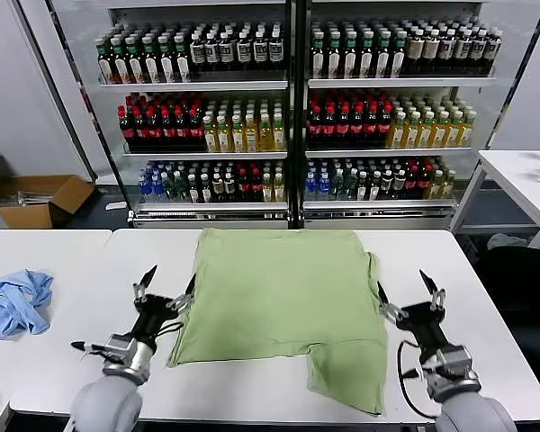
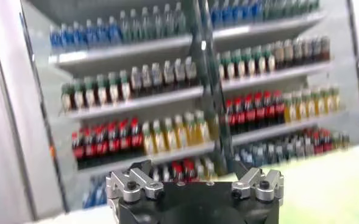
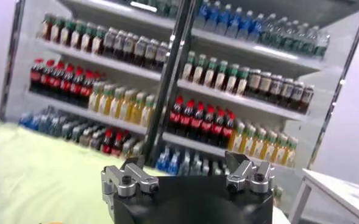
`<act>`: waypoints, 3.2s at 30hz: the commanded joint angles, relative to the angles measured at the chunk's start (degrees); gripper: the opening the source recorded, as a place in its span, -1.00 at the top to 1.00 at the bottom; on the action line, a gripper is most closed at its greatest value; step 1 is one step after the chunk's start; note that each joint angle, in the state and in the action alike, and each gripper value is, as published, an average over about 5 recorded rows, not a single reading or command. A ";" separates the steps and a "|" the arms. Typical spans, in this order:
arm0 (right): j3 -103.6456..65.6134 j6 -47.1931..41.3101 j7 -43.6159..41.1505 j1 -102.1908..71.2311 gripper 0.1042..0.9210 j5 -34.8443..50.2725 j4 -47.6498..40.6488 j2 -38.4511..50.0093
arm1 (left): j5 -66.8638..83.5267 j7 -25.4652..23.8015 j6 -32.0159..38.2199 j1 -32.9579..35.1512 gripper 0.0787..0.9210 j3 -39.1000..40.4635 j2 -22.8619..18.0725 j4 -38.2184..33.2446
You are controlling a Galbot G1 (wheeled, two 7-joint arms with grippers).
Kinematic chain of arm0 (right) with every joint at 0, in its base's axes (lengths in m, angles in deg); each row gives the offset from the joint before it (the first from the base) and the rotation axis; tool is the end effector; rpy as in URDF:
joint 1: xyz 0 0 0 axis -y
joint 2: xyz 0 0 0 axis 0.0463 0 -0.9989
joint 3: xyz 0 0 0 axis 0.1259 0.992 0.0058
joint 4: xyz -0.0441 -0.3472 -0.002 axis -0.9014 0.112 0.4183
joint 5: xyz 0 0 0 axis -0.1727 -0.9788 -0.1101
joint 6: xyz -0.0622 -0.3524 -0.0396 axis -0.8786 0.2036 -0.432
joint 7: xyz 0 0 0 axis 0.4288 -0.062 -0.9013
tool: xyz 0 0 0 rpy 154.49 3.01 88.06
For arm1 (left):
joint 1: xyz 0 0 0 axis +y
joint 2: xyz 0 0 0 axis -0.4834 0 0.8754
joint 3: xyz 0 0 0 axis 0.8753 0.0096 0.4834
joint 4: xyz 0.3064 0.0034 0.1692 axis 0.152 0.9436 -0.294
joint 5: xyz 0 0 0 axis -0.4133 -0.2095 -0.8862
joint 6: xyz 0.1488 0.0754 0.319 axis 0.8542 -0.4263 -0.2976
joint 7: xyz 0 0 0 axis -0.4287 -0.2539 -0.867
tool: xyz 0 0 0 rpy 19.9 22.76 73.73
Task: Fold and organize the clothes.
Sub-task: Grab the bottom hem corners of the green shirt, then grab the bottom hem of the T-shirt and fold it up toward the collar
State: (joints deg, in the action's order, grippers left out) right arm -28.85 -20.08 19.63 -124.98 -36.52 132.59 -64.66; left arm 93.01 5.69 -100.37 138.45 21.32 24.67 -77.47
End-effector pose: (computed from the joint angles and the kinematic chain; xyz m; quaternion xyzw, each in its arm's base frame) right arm 0.1859 -0.0809 -0.2508 0.0622 -0.9819 0.1460 0.1032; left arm 0.2457 0.0738 -0.2819 -0.0648 -0.9904 -0.0919 0.0808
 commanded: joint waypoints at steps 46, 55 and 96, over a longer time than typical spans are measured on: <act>8.87 -2.52 4.83 -9.44 -0.05 12.62 -2.83 -2.23 | 15.07 8.25 -17.17 7.76 -0.26 2.40 3.95 -0.40; 8.68 -1.96 3.69 -8.13 0.59 14.07 -3.49 -2.30 | 13.86 6.18 -16.85 8.04 0.35 3.03 3.01 -0.73; -8.93 -10.74 -11.03 -12.77 0.98 22.28 13.80 4.71 | 28.28 8.35 -16.44 18.12 1.00 -14.23 11.79 -19.52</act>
State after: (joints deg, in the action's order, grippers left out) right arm -38.00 -28.31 6.73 -145.39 -17.19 146.68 -60.58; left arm 113.03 14.07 -117.48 165.56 10.73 35.14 -98.55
